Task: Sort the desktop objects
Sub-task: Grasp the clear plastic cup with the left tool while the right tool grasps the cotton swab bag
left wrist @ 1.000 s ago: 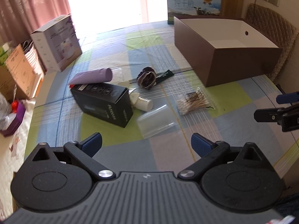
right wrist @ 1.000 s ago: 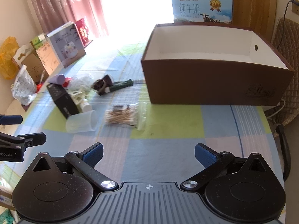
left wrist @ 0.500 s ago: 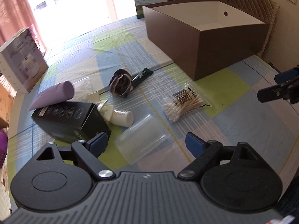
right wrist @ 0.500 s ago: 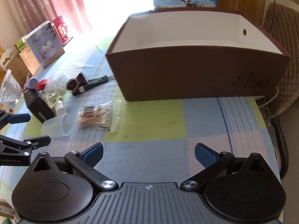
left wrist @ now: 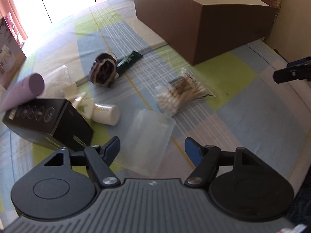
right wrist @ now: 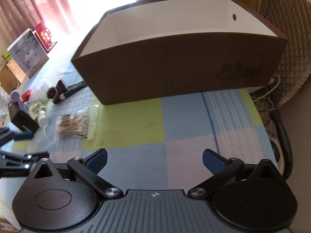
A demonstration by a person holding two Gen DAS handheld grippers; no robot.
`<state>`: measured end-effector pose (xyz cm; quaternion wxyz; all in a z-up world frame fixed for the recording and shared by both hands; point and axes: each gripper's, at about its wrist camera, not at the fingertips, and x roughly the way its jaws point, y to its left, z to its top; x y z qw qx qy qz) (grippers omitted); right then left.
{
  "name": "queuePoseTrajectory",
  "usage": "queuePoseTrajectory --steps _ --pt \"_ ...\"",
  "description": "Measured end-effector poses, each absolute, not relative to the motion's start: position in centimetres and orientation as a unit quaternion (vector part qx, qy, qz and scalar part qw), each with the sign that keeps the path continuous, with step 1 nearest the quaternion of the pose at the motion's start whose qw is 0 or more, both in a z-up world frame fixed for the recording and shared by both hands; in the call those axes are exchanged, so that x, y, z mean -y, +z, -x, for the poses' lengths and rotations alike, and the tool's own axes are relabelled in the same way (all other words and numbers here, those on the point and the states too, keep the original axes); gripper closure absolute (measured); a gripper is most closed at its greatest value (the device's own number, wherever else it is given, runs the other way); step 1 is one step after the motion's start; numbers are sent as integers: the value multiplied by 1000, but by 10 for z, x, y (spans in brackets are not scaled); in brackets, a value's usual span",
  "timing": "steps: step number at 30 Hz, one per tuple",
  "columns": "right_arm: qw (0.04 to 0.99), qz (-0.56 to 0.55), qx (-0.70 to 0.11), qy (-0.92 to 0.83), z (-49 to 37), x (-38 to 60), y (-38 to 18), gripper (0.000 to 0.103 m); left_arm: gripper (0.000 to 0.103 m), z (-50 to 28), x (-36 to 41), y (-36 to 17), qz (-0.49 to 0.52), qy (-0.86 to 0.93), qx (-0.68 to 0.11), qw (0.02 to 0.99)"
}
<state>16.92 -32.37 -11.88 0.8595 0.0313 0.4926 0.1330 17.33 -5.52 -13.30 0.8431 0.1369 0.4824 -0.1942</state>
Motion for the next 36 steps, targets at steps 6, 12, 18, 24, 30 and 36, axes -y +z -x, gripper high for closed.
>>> queuePoseTrajectory --steps 6,12,18,24,30,36 --pt "856 -33 -498 132 -177 337 -122 2 36 -182 59 -132 -125 -175 -483 849" --pt "854 -27 -500 140 -184 348 -122 2 45 -195 65 -143 -125 -169 -502 839" --pt "852 -20 -499 155 -192 357 -123 2 51 -188 59 -147 -92 -137 -501 849" --pt "849 -10 -488 202 -198 352 -122 2 52 -169 51 -135 -50 -79 -494 865" --pt "838 18 -463 289 -199 328 -121 2 52 -146 34 -117 -16 -16 -487 873" --pt "819 59 -403 404 -194 277 -118 4 60 -125 10 -102 22 33 -479 877"
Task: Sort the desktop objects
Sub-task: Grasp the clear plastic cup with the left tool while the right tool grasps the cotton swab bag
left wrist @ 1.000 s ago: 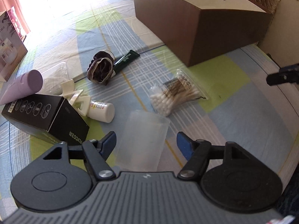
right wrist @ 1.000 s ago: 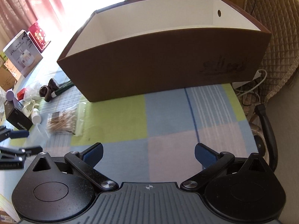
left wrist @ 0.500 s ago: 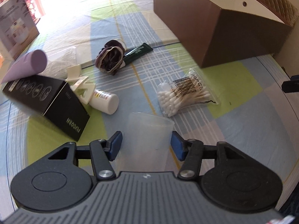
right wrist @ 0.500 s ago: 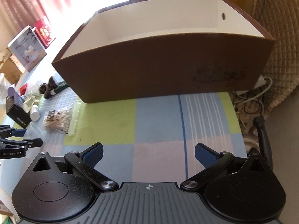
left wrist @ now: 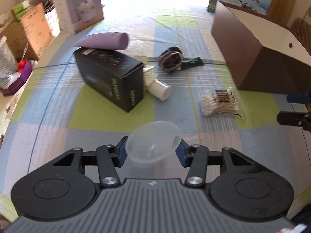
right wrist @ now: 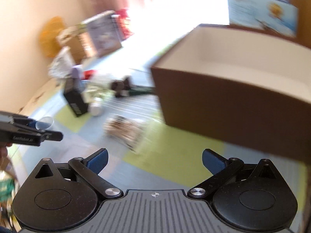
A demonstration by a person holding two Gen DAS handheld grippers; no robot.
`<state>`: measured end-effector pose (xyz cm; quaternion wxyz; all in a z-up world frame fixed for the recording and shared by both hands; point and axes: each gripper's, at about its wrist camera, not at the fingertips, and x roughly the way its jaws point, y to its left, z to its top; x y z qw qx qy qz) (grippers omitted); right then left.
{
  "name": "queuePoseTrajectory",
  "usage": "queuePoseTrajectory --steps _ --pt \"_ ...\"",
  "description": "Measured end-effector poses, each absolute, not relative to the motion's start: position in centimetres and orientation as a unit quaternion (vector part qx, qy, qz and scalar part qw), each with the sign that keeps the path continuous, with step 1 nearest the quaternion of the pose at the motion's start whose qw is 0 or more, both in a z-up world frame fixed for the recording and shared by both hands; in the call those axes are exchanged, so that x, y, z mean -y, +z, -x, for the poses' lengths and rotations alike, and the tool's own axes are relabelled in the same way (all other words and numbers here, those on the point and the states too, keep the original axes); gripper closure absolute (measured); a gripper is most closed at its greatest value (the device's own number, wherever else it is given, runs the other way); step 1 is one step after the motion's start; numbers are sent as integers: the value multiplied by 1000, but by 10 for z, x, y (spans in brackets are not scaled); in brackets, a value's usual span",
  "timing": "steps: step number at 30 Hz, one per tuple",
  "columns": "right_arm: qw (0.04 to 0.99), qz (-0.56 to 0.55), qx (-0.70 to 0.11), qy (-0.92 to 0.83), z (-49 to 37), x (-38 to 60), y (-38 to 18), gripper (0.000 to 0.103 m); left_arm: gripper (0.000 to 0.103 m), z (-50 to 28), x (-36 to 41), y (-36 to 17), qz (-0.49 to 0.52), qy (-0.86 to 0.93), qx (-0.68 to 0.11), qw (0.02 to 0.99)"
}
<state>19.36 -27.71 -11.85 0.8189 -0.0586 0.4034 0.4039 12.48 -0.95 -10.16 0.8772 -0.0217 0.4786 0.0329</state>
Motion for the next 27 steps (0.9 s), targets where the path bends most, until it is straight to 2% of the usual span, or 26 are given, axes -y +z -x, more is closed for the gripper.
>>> queuePoseTrajectory --steps 2,3,11,19,24,27 --pt "808 70 -385 441 -190 259 -120 16 60 -121 1 -100 30 44 -478 876" --pt "803 78 -378 455 -189 251 -122 17 60 -120 -3 -100 30 49 -479 876" --pt "801 139 -345 470 -190 188 -145 18 61 -124 -34 -109 31 48 -492 869" --pt "806 201 -352 432 -191 153 -178 20 61 -130 -58 -107 26 21 -501 865" --pt "806 219 -376 402 -181 148 -172 44 61 -130 -67 -108 26 3 -503 864" --pt "797 216 -396 401 -174 142 -167 52 61 -129 -70 -107 28 -4 -504 863"
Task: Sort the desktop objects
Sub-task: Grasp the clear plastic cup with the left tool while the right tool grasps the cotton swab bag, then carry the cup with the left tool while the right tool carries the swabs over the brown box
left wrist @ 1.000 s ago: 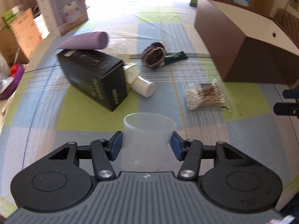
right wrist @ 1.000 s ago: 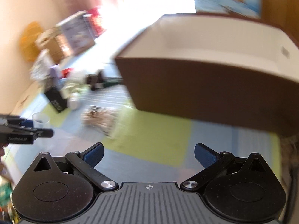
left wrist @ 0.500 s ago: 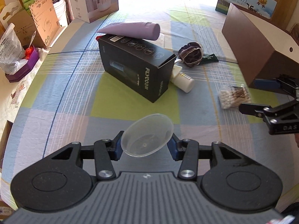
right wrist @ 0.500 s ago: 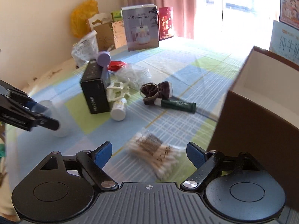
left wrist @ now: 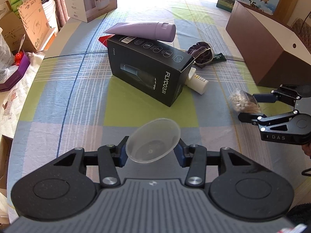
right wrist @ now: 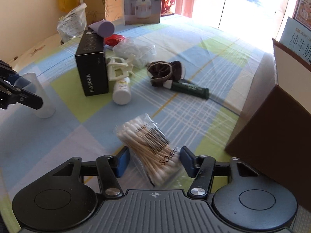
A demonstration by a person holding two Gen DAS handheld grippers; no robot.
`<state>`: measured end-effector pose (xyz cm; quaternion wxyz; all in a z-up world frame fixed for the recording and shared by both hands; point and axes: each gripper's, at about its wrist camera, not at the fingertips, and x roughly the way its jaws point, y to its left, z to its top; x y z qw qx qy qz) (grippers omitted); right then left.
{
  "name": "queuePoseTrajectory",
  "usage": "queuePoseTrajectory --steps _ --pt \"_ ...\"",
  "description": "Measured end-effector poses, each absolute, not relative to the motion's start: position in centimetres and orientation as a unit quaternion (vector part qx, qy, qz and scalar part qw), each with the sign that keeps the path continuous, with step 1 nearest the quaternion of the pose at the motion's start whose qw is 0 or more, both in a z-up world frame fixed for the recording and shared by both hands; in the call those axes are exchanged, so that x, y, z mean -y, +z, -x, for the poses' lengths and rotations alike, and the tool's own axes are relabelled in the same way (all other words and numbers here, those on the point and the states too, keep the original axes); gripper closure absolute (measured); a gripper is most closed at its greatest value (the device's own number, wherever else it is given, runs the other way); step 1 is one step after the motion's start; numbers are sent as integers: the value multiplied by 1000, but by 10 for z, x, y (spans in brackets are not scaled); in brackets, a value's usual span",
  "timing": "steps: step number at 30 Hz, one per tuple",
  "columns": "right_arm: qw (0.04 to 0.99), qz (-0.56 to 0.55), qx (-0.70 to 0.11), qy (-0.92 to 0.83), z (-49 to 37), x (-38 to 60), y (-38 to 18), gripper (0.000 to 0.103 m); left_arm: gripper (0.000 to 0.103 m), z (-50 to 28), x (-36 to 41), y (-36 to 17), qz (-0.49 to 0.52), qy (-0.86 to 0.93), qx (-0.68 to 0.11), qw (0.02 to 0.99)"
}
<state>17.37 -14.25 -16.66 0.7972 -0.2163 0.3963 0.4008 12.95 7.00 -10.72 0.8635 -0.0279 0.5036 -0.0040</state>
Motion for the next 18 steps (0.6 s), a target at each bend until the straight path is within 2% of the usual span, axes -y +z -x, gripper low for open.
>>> queuePoseTrajectory --steps 6,18 --pt "808 177 -416 377 -172 138 -161 71 61 -131 -69 -106 30 -20 -501 865" --pt "813 47 -448 370 -168 186 -122 74 61 -137 -32 -82 22 -74 -480 874"
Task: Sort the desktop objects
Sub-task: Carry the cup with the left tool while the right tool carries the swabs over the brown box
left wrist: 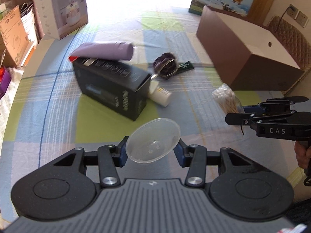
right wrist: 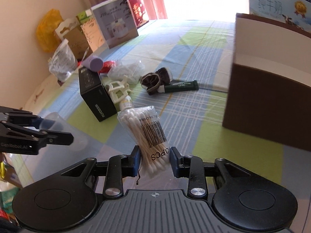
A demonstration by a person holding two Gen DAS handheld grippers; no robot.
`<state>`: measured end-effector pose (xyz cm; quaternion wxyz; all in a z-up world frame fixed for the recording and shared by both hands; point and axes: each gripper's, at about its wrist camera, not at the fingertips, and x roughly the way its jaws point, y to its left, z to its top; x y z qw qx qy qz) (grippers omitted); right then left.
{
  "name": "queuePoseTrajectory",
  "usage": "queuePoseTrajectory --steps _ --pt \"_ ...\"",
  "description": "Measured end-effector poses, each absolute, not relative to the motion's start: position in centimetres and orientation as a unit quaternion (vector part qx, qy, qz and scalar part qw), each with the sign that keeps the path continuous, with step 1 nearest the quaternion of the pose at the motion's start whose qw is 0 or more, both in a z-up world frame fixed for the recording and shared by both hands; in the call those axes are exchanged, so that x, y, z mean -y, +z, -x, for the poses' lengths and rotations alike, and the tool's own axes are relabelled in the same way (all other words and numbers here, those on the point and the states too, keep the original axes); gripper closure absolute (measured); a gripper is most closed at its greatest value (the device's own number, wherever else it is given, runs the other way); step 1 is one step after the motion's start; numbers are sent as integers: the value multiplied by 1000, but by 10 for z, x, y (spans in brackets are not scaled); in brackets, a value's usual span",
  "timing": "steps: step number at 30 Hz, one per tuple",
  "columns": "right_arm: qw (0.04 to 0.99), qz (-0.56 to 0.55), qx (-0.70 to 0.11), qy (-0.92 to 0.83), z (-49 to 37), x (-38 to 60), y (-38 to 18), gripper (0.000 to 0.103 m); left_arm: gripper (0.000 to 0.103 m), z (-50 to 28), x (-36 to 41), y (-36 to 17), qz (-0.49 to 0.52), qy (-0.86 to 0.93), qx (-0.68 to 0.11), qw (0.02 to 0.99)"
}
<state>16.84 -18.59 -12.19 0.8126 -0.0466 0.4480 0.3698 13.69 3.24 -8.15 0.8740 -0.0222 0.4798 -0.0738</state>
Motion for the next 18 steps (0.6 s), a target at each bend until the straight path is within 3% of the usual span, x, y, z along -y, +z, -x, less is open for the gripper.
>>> queuePoseTrajectory --steps 18 --pt "865 -63 -397 299 -205 324 -33 74 61 -200 105 4 -12 -208 -378 902"
